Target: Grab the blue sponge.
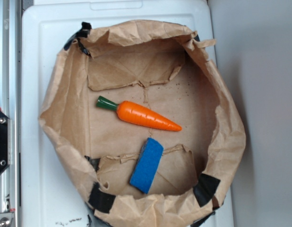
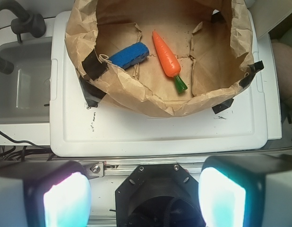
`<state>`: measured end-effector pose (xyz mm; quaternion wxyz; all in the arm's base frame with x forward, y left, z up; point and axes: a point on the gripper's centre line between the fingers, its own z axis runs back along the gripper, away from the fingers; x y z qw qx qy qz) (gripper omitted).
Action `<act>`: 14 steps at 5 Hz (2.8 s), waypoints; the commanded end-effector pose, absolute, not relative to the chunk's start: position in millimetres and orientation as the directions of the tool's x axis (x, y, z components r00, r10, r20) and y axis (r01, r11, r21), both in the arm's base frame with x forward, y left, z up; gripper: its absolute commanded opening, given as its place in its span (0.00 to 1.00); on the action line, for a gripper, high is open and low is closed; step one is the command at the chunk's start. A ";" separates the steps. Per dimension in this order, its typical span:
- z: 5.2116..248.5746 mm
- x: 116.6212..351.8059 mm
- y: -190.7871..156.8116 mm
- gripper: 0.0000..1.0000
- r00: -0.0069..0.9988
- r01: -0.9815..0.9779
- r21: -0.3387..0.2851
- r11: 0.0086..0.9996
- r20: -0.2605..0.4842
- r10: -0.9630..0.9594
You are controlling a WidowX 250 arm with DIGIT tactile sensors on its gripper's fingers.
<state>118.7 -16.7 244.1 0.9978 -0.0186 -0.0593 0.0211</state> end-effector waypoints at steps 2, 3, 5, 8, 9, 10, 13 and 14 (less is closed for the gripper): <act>246.7 157.6 -18.8 1.00 0.981 -0.138 -0.040 0.990 0.132 0.142; 247.0 180.2 -24.4 1.00 0.975 -0.142 -0.046 0.989 0.167 0.148; 224.8 209.7 -22.5 1.00 0.901 -0.431 -0.021 0.902 0.042 0.432; 224.8 209.7 -22.5 1.00 0.901 -0.431 -0.021 0.902 0.042 0.432; 199.2 221.0 -23.2 1.00 0.847 -0.516 -0.104 0.850 0.086 0.524; 176.5 251.2 -26.9 1.00 0.818 -0.543 -0.148 0.827 0.131 0.561; 106.7 268.3 -14.8 1.00 0.623 -0.754 -0.093 0.650 0.216 0.752; 82.7 276.0 -15.8 1.00 0.635 -0.747 -0.048 0.664 0.247 0.732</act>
